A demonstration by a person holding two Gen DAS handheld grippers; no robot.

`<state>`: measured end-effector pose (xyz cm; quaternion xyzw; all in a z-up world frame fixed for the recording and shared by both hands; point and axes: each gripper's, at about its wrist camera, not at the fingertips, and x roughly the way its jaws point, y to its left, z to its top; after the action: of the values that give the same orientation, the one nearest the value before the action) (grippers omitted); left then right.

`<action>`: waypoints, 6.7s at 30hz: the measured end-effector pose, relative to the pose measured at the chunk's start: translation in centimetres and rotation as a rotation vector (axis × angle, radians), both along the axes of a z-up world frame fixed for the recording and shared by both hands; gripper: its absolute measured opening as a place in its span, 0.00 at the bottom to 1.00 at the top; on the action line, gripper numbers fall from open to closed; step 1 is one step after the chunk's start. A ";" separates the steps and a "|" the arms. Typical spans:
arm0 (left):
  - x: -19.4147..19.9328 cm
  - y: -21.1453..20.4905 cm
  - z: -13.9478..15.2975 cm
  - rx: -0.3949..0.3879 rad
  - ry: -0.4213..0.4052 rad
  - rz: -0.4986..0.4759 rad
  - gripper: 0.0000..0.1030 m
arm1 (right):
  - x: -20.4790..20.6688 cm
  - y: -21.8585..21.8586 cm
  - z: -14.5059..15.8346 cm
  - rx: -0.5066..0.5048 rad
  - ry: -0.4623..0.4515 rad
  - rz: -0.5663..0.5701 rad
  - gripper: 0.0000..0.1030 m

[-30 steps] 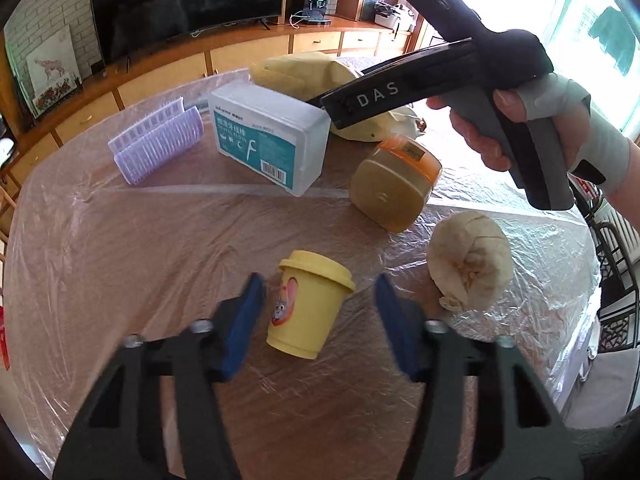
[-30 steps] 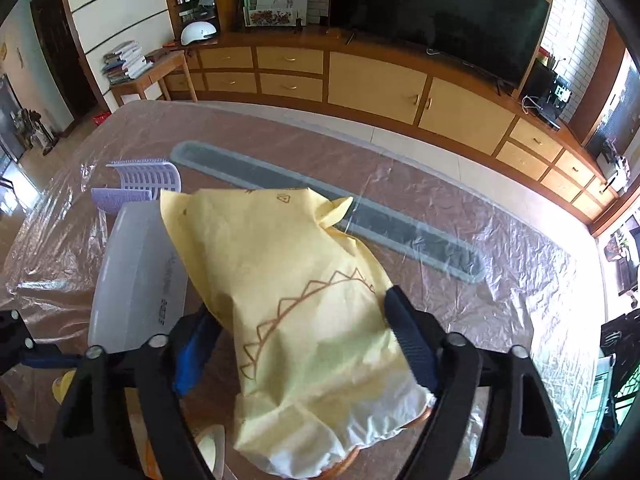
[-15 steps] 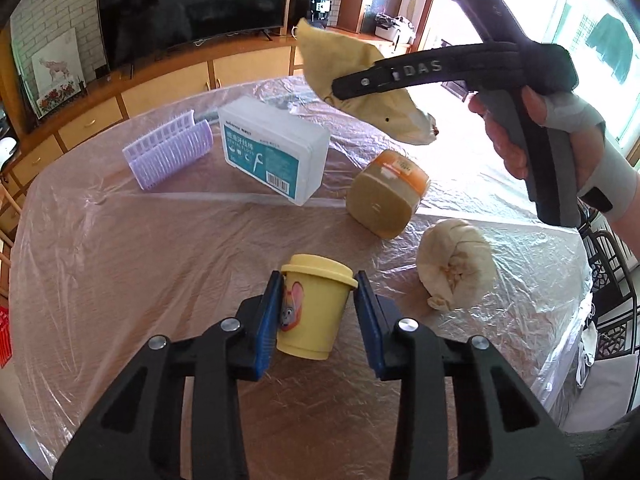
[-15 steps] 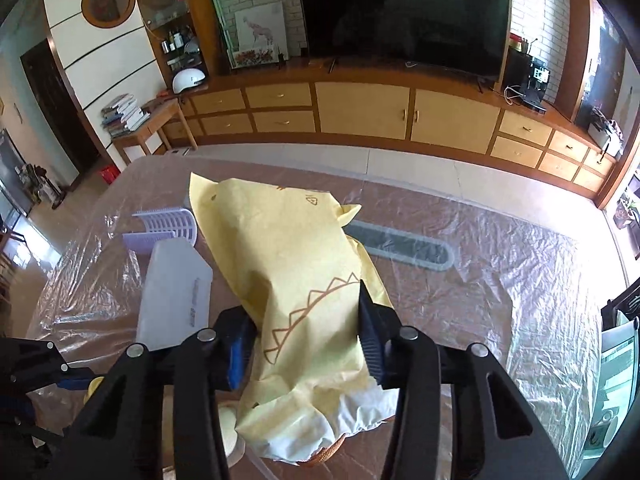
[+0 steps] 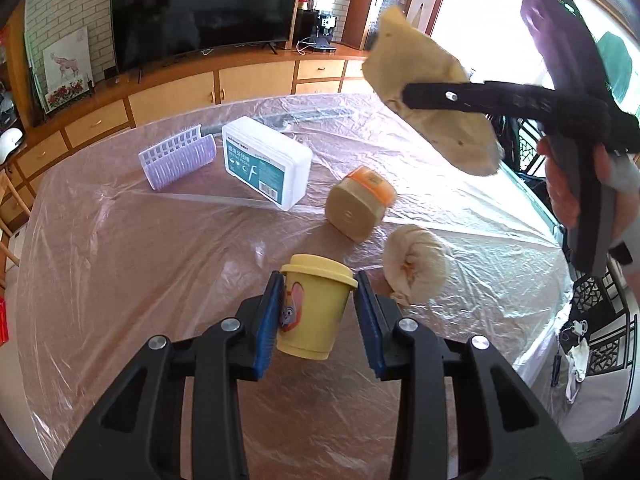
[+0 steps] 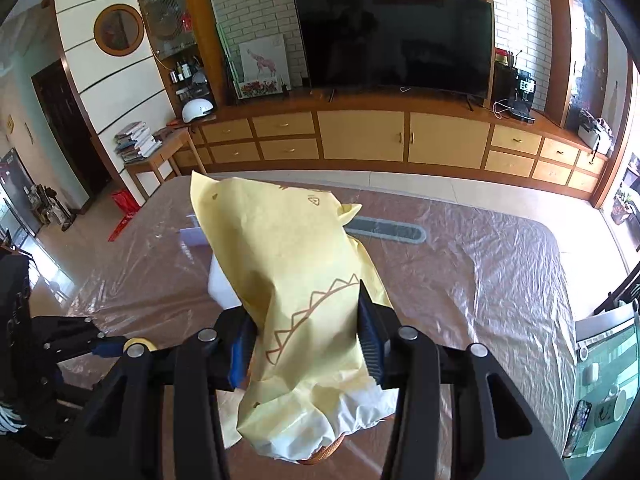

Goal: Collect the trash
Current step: 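Carry the yellow cup and yellow paper bag over the black bin with both grippers, then open both grippers to drop the cup and paper bag into the bin, then move both grippers back toward the lavender rack and tissue bundle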

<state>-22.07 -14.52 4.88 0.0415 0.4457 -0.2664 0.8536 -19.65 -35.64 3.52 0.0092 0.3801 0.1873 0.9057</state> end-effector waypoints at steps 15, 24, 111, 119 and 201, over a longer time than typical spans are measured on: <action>-5.0 0.4 2.0 -0.017 -0.044 0.023 0.37 | -9.9 -0.6 0.3 0.094 0.005 0.012 0.42; -8.7 1.0 2.8 -0.011 -0.063 0.023 0.37 | -15.5 -0.3 0.6 0.121 -0.006 0.049 0.42; -19.7 -1.1 -6.6 0.131 0.148 -0.039 0.37 | -25.9 3.5 -13.8 -0.022 0.370 0.227 0.42; -19.3 -1.1 -7.6 0.146 0.164 -0.038 0.37 | -25.3 3.8 -14.7 -0.034 0.387 0.210 0.42; 3.8 4.6 1.3 0.208 -0.104 0.038 0.94 | -9.0 6.0 -5.9 0.040 0.123 -0.208 0.90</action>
<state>-18.24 -9.95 6.17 0.1352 0.4269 -0.2001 0.8714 -28.62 -29.62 -2.38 0.0781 0.4283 0.0991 0.8948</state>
